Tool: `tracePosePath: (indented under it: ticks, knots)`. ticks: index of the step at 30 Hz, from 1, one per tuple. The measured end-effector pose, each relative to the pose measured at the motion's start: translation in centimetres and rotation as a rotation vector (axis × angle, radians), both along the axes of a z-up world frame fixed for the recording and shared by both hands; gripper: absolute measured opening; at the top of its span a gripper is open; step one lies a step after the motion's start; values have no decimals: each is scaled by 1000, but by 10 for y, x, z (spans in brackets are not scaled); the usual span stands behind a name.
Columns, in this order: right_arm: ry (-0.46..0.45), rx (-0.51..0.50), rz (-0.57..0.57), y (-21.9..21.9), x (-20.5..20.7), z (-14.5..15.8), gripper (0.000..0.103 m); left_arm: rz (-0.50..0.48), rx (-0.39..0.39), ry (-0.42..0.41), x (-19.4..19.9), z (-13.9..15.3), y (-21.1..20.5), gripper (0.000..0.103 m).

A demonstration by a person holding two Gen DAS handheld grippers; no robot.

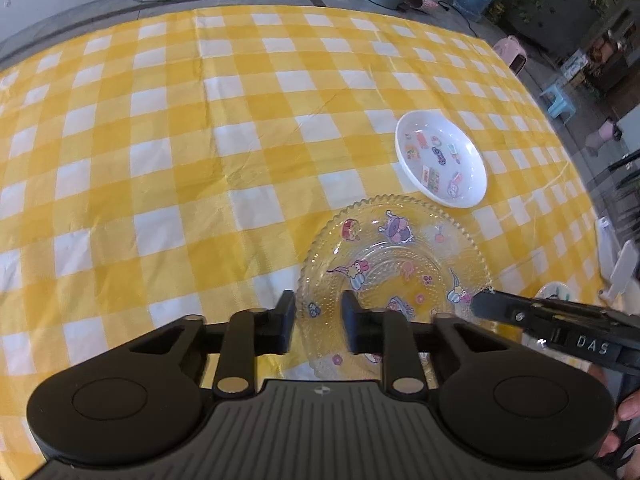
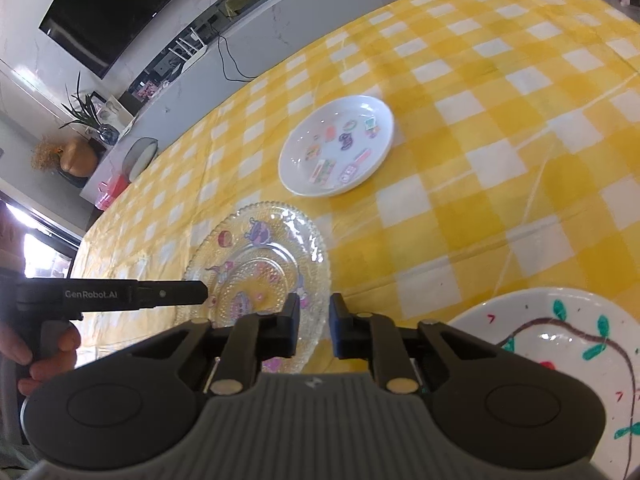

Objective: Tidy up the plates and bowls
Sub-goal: 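Lift the glass plate with both grippers and carry it over the 'Fruity' plate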

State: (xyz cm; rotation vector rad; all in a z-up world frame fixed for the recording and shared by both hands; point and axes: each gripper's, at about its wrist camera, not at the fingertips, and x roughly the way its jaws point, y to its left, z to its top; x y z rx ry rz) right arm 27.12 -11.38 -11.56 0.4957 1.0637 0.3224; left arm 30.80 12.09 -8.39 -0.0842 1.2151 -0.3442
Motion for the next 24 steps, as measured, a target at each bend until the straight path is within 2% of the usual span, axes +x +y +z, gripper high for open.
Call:
tracePosePath:
  ticks: [12, 18, 24]
  knots:
    - [-21, 19, -17, -4, -4, 4, 5, 24, 15, -53, -2, 7, 2, 20]
    - [-54, 39, -26, -9, -9, 14, 5, 14, 30, -109, -7, 23, -2, 20]
    - [-58, 75, -88, -24, -12, 21, 5, -22, 41, -141, -10, 45, -16, 20]
